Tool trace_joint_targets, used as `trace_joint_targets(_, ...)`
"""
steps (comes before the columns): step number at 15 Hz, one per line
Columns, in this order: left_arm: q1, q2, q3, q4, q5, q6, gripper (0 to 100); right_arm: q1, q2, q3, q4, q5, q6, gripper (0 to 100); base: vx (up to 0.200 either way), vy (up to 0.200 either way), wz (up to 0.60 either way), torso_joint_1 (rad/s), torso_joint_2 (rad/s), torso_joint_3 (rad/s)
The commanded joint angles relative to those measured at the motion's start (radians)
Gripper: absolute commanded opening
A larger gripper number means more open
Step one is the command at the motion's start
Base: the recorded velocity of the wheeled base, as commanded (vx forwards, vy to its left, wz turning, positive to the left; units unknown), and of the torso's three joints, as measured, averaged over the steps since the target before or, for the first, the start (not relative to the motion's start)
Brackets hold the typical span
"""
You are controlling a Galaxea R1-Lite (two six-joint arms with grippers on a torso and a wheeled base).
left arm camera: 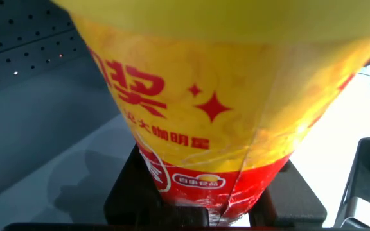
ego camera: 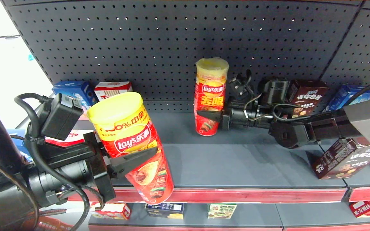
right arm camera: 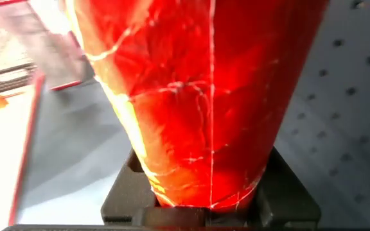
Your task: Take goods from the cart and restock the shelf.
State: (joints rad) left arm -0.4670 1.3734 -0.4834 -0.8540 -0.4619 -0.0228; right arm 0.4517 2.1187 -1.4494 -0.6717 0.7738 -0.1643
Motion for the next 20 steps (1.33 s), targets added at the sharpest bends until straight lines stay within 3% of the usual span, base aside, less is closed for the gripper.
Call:
trace_joint_targets(1,0.001,0.000,0.002,0.000,0.000,0.000,0,0.021,-0.146,0.184,-0.077,-0.004,-0.001,0,0.000,0.000,0.00,0.000,0.00,0.000)
trace_joint_targets(4,0.001,0.009,0.002,0.000,0.000,0.000,0,0.038,-0.223,0.405,-0.213,-0.007,0.000,0,0.000,0.000,0.00,0.000,0.00,0.000)
trace_joint_targets(9,0.004,0.015,0.002,0.000,0.002,0.000,0,0.039,-0.240,0.615,-0.381,-0.005,-0.001,0,0.000,0.000,0.00,0.000,0.00,0.000)
trace_joint_targets(20,0.016,0.027,0.000,0.000,0.002,0.000,0,0.045,-0.134,0.653,-0.480,0.007,-0.004,0,0.000,0.000,0.00,0.000,0.00,0.000)
